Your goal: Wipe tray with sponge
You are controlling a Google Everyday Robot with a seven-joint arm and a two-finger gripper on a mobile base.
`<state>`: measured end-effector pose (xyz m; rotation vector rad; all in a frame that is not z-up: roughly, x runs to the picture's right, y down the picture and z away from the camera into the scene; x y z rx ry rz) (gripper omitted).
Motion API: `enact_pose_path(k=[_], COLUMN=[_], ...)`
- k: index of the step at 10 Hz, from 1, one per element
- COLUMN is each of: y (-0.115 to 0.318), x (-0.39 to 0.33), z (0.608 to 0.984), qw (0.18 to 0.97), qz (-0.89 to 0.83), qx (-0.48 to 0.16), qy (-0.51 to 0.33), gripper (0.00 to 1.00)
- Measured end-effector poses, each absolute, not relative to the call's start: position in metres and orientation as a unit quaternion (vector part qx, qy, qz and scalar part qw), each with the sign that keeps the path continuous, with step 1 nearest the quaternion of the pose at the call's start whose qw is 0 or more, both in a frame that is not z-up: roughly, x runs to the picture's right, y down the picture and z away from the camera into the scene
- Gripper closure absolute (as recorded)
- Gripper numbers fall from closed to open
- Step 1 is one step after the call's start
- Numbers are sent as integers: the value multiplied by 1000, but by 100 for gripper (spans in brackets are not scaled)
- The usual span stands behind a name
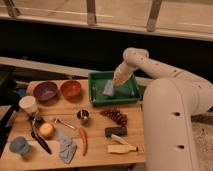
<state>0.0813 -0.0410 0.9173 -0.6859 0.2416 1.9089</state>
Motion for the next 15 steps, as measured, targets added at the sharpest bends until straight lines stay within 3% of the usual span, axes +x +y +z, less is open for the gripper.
enact_pose_path(k=[3, 8, 15], y=[-38, 5, -46], x=[61, 50, 77], z=[921, 910, 944], qw=[528, 566, 541], qz=[785, 742, 774], qx=[-306, -330, -306], qy=[101, 142, 122], gripper=[100, 100, 100])
